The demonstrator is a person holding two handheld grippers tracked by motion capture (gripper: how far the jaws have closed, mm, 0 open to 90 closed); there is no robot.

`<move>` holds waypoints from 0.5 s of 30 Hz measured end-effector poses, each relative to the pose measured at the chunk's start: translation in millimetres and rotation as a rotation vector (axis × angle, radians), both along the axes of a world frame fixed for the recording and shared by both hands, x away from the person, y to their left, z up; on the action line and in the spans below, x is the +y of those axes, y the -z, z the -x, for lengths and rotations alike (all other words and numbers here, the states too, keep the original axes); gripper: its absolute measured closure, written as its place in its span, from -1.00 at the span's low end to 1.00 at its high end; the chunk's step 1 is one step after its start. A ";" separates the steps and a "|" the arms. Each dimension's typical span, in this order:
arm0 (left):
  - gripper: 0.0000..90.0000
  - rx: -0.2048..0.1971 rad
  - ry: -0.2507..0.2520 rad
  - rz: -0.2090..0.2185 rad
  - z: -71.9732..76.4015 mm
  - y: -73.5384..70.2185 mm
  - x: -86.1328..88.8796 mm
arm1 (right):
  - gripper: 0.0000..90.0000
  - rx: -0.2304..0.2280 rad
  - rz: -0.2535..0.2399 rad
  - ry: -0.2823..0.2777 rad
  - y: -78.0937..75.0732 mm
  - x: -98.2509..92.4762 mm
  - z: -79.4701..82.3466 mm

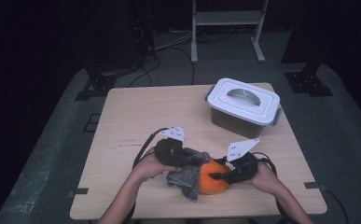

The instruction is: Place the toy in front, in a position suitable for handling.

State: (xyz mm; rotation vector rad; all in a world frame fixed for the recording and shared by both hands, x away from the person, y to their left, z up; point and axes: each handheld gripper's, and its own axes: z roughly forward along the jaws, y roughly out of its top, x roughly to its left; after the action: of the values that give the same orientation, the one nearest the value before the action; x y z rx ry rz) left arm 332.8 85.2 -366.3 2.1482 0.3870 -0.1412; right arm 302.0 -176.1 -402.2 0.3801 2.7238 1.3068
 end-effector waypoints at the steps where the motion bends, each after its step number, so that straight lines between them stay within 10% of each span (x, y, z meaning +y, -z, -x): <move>1: 0.73 -0.002 -0.005 0.000 -0.4 -0.2 2.7 | 0.21 0.005 -0.009 0.000 -0.2 -1.9 -0.3; 15: 0.73 -0.032 -0.015 0.024 3.4 -24.0 26.2 | 0.27 -0.003 -0.148 -0.080 -7.4 26.9 -8.1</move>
State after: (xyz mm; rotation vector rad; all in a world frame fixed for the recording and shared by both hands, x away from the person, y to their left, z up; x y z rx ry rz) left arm 329.4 111.4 -342.3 2.1203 0.3810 -0.1022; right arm 310.1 -149.2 -394.8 0.2834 2.6730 1.5341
